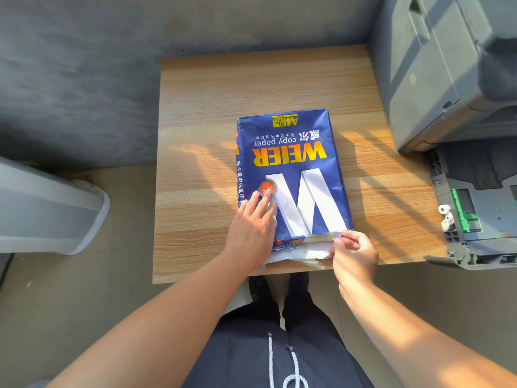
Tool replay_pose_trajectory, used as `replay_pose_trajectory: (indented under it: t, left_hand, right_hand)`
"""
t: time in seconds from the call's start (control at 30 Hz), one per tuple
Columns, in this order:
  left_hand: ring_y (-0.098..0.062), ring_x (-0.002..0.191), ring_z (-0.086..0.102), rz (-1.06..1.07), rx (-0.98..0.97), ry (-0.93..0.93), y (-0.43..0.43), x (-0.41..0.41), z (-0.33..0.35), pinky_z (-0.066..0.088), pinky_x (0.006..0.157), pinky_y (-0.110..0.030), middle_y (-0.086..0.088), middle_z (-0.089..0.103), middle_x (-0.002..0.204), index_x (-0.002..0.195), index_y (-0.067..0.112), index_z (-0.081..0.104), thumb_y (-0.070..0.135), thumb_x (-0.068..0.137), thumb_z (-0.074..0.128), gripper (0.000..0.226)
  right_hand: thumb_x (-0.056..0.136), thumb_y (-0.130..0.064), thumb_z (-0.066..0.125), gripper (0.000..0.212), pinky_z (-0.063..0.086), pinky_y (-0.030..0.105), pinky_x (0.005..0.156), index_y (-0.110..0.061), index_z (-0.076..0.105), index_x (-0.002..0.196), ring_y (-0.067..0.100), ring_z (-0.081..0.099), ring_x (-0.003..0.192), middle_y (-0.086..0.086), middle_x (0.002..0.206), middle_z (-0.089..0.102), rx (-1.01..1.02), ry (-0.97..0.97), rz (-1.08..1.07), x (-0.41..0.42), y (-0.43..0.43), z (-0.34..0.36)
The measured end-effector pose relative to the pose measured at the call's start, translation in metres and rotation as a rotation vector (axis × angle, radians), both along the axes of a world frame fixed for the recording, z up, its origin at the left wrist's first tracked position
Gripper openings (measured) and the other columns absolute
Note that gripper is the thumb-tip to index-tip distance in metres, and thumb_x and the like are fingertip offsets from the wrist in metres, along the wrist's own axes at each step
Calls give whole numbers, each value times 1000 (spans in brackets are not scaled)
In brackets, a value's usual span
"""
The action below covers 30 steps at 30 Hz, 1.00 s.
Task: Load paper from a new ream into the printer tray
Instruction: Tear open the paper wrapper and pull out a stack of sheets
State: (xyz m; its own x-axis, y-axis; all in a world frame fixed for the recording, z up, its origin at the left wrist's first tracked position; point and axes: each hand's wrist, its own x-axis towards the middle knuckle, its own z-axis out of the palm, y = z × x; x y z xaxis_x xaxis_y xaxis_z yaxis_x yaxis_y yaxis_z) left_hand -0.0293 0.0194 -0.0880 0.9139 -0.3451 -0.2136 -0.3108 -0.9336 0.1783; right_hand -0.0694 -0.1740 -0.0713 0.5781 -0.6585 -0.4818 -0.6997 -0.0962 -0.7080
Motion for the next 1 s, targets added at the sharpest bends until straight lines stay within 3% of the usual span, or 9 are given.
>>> replay_pose_trajectory:
  t: [0.07, 0.13, 0.2, 0.27, 0.33, 0.47, 0.63, 0.83, 1.0]
  left_hand:
    - [-36, 144, 31, 1, 2, 1, 1, 0, 0, 33, 116, -48, -12, 32, 159, 144, 9, 40, 28, 99, 15, 55]
    - [-36, 143, 32, 4, 4, 3, 1, 1, 1, 34, 115, -49, -12, 33, 158, 144, 8, 40, 27, 99, 17, 54]
    - [-36, 143, 32, 9, 8, 5, 1, 1, 1, 34, 115, -49, -13, 33, 158, 143, 8, 41, 26, 99, 21, 51]
    - [-36, 144, 30, 6, 20, 9, 2, 1, 2, 34, 116, -49, -12, 32, 159, 145, 8, 39, 25, 101, 27, 48]
    - [-35, 145, 28, -1, 31, 18, 4, 1, 3, 33, 116, -49, -12, 29, 160, 146, 9, 36, 25, 102, 31, 47]
    - [-34, 146, 27, -13, 65, 22, 6, 1, 4, 34, 116, -49, -10, 28, 161, 146, 10, 36, 25, 101, 38, 48]
    - [-31, 148, 21, -16, 76, 61, 7, 2, 4, 32, 117, -47, -7, 21, 163, 150, 14, 29, 29, 102, 34, 51]
    - [-25, 151, 14, 16, 71, 79, 7, 3, 1, 24, 121, -46, -1, 14, 165, 153, 20, 21, 32, 104, 29, 51]
    - [-24, 152, 12, 25, 71, 86, 10, 5, -3, 19, 123, -46, 0, 12, 165, 153, 22, 18, 32, 104, 24, 51]
  right_hand:
    - [80, -10, 64, 14, 60, 51, 79, -19, 69, 90, 31, 72, 80, 2, 86, 72, 3, -23, 12, 0, -3, -4]
    - [80, -6, 65, 15, 61, 49, 80, -16, 68, 92, 31, 72, 81, 6, 90, 73, 31, -29, 23, 0, -6, -4]
    - [84, -1, 63, 15, 62, 33, 66, -8, 65, 97, 29, 71, 76, 16, 97, 74, 112, -47, 10, 2, -9, -5]
    - [89, 3, 61, 15, 52, 17, 48, 0, 61, 104, 23, 69, 67, 18, 97, 73, 180, -54, 4, 4, -11, -5]
    - [91, 2, 62, 20, 49, 13, 43, 2, 59, 111, 12, 70, 57, 16, 96, 72, 219, -50, 19, 5, -12, -5]
    - [92, 4, 62, 36, 54, 14, 50, 4, 56, 127, 8, 68, 50, 20, 98, 70, 280, -46, 72, 4, -17, -3]
    - [93, 3, 61, 49, 58, 23, 71, 2, 49, 140, 20, 67, 71, 14, 95, 73, 414, -21, 119, -6, -27, 2]
    - [93, 3, 59, 34, 56, 17, 66, -5, 62, 125, 17, 64, 72, 17, 93, 68, 715, -10, 143, -17, -45, 22]
    - [92, 7, 55, 34, 58, 17, 65, -6, 65, 121, 12, 66, 66, 8, 86, 73, 902, 16, 125, -35, -66, 30]
